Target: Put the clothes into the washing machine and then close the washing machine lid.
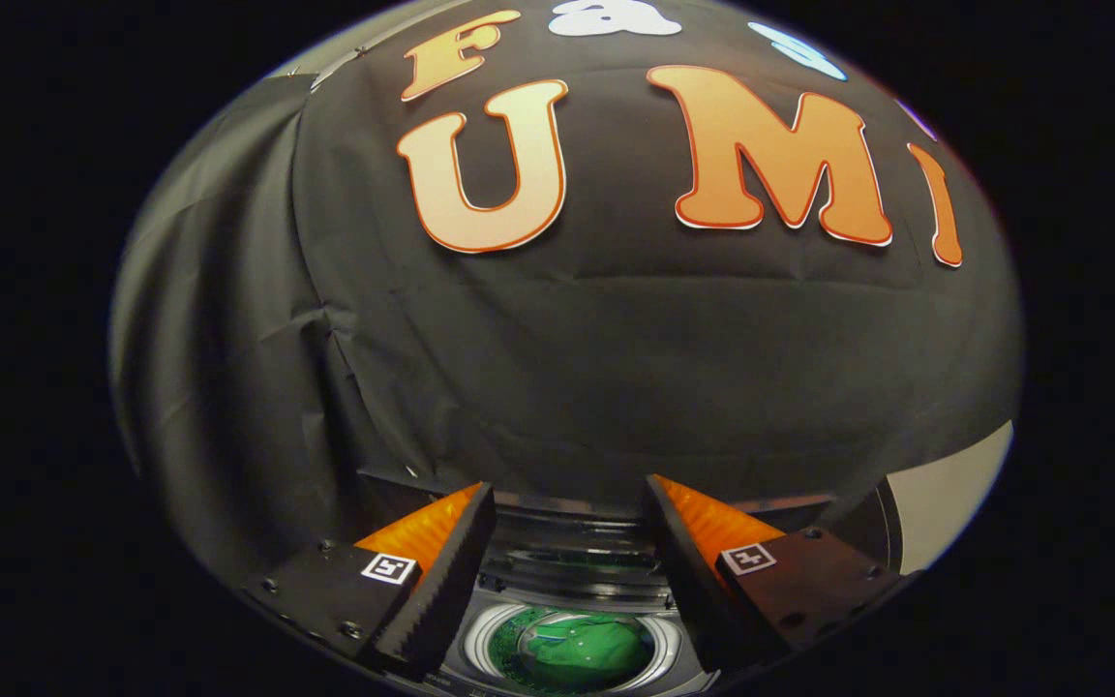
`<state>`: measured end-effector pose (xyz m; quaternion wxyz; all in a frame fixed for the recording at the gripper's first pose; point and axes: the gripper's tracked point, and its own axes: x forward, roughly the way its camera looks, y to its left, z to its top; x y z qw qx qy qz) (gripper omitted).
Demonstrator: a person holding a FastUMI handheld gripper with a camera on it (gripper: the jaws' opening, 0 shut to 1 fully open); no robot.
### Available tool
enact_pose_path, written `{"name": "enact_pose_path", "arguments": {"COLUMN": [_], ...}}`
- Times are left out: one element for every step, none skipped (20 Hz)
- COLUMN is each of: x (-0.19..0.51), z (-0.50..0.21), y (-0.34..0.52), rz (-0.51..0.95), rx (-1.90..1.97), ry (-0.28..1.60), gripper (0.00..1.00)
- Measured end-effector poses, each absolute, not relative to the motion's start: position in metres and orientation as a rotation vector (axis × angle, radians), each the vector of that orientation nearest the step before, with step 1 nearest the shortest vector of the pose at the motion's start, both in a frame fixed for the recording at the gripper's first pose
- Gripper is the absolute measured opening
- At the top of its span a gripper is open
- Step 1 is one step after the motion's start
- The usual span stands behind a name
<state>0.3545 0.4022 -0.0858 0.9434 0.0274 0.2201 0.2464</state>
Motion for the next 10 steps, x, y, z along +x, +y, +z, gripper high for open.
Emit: {"name": "enact_pose_path", "arguments": {"x": [0.363, 0.371, 0.377, 0.381, 0.385, 0.390, 0.389, 0.389, 0.387, 0.385], "z": [-0.088, -0.094, -0.101, -0.106, -0.108, -0.110, -0.112, -0.108, -0.110, -0.108], "y": [0.404, 0.407, 0.406, 0.408, 0.410, 0.409, 0.405, 0.404, 0.404, 0.404], "rz": [0.497, 0.487, 0.475, 0.470, 0.465, 0.440, 0.436, 0.428, 0.426, 0.424], "rx": [0.050, 0.041, 0.036, 0.036, 0.049, 0.064, 0.054, 0.064, 0.063, 0.064], "ry": [0.453, 0.464, 0.478, 0.499, 0.507, 0.511, 0.534, 0.522, 0.526, 0.517], "gripper": [0.98, 0.98, 0.98, 0.99, 0.98, 0.98, 0.98, 0.99, 1.00, 1.00]}}
